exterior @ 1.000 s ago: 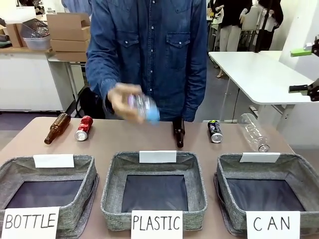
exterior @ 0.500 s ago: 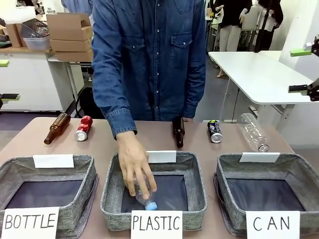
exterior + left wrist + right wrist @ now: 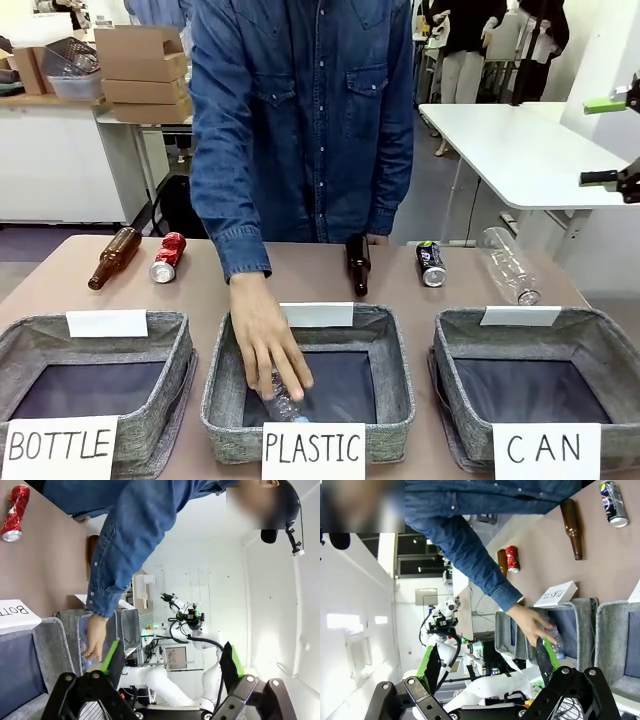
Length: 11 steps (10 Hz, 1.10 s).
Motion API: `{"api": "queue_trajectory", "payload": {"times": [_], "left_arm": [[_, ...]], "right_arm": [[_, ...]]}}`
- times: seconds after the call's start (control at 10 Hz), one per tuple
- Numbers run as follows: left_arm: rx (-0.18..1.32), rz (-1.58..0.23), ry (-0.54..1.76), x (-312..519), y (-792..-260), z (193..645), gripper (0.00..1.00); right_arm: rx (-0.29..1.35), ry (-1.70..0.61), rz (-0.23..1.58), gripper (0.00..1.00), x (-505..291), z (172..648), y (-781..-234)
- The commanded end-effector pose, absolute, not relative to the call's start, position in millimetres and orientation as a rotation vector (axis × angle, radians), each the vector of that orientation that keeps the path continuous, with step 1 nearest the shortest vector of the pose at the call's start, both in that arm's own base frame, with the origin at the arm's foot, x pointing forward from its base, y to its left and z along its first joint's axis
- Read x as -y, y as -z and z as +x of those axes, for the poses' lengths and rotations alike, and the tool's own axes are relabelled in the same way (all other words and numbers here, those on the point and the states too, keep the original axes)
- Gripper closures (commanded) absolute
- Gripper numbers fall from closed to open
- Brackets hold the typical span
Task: Sort the can waste into the basket.
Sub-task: Pick up the can waste from the table and place it in the right Fabric basket.
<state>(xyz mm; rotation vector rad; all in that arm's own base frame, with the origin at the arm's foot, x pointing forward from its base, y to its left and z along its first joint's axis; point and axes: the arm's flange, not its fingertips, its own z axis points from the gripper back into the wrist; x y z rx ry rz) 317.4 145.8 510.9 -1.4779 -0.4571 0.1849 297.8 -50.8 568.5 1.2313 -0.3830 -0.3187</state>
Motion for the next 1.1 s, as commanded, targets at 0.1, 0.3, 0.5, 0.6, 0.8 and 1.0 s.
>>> {"api": "queue_trajectory", "payload": {"times": [0.1, 0.3, 0.5, 0.6, 0.8, 1.0], "left_arm": [[0.416, -1.486, -0.172, -122, -513, 330, 0.0], [0.357, -1.425, -0.153, -102, -512, 352, 0.0], [0.294, -1.269, -0.227, -83, -499, 395, 0.0], [0.263, -1.159, -0.274, -77, -489, 419, 0.0], [0.226, -0.901, -0.268, -51, -466, 463, 0.0], [0.179, -0.759, -0.226, -12, -438, 506, 0.0]], "right_arm": [[0.402, 0.303, 1.248, 0.0, 49, 301, -569], [0.402, 0.303, 1.248, 0.0, 49, 301, -569], [0.402, 0.303, 1.248, 0.0, 49, 301, -569], [0.402, 0.303, 1.248, 0.0, 49, 301, -569], [0.402, 0.303, 1.248, 0.0, 49, 301, -569], [0.402, 0.303, 1.248, 0.0, 49, 301, -569]]}}
